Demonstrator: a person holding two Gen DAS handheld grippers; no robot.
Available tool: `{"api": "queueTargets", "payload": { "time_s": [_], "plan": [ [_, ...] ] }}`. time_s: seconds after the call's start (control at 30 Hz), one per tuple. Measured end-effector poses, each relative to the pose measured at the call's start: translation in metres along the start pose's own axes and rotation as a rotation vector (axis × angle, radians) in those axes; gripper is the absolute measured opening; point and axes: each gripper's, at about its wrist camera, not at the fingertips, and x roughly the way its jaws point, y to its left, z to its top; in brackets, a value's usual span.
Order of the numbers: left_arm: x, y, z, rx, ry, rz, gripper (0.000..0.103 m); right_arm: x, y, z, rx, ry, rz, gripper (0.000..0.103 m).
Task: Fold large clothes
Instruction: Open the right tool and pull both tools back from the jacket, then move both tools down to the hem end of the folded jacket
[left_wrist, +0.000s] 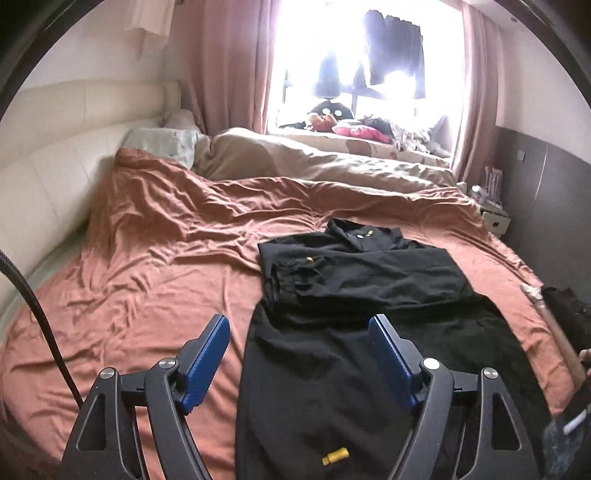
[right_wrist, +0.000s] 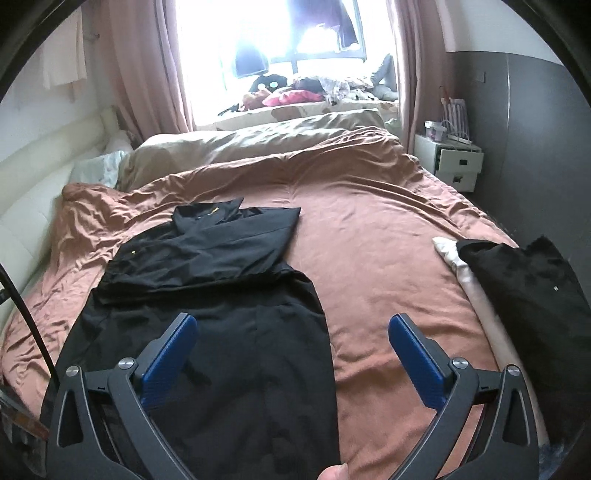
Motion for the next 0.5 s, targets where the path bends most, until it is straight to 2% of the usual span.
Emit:
{"api": "queueTargets", "payload": {
  "time_s": [0.13, 0.2, 0.33, 0.5],
  "plan": [
    [-0.033, 0.008, -0.019, -0.044, -0.015, -0.067, 0.079, -0.025, -0.007, -0.018, -0.005, -0.024, 0.009, 0.103],
    [-0.049, 0.013, -0.028, -0.065, -0.034, -0.051, 0.079, -0.040, -0.013, -0.028, -0.005, -0.045, 0.014, 0.103],
    [-0.075, 0.021, -0.048, -0.097, -0.046, -0.062, 0.087, -0.063, -0.023, -0.052, 0.014, -0.053, 0.026, 0.103],
    [-0.099, 0.026, -0.075, -0.086, -0.053, -0.028, 0.087, -0.083, -0.035, -0.076, 0.053, -0.038, 0.065, 0.103]
  ]
}}
